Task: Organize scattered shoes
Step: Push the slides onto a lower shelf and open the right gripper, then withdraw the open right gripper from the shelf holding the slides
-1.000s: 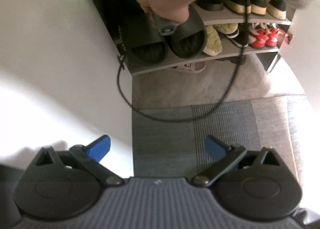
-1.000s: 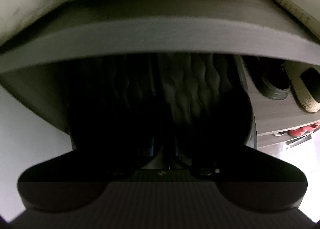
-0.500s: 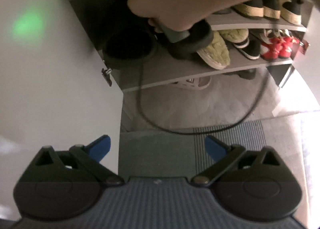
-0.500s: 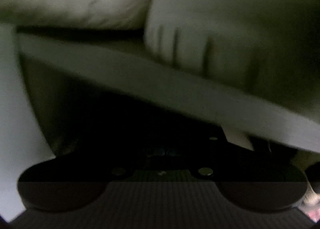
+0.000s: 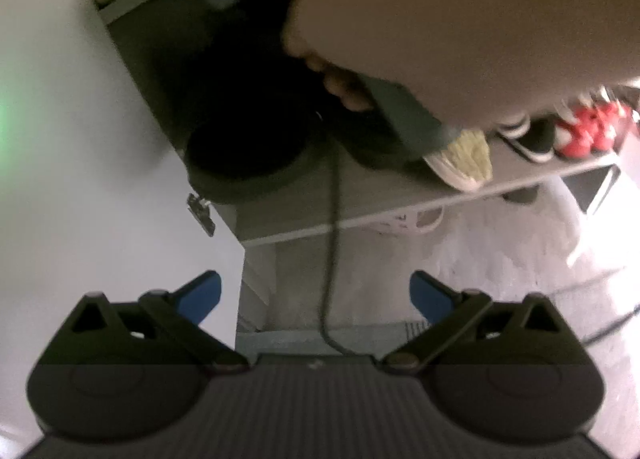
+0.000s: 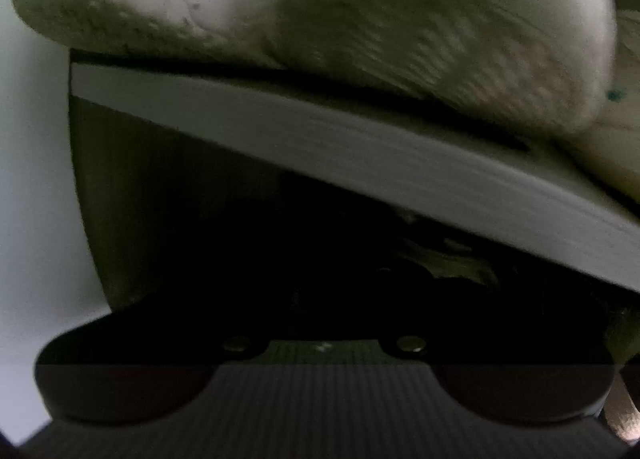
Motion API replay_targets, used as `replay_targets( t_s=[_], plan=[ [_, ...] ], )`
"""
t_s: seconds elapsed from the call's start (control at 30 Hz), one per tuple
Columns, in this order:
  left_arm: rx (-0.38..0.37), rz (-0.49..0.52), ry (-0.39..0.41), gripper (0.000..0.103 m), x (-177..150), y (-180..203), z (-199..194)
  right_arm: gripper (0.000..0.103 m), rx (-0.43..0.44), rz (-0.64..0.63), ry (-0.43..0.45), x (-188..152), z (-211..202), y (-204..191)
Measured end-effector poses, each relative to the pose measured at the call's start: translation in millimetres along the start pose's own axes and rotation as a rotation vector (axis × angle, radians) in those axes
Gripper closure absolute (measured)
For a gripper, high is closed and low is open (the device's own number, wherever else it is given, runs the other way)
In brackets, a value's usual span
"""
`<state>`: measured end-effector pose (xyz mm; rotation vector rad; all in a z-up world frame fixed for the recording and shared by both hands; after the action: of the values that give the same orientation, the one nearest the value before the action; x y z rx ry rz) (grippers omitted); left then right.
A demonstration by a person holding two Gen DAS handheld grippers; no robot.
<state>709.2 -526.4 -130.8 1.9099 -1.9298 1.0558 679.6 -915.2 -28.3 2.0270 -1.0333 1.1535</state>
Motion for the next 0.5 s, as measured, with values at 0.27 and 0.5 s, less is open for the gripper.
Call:
replay_targets(
  t_s=[0.27,0.5],
  plan=[
    [-0.004,-0.069,0.070,0.001,21.0,-15.5,-13.6,0.023,0.066,0.054,0.017,7.8,-20.8,48.8],
    [-0.043,-0.115,0.101,0.001,32.3,-21.9,-23.7,0.020,0.132,0.090,0.065,14.5,-48.9,100.1]
  ],
)
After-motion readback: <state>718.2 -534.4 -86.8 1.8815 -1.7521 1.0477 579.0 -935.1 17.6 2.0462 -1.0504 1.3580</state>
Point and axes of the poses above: each gripper's, at about its wrist camera, not at the fingertips, and z roughly the way its jaws point, y to its right, x to its top, the point moved 10 cm from there along z, roughly the way its jaws point, and after that the axes turned 7 degrees about x, right-handed, at the moved point
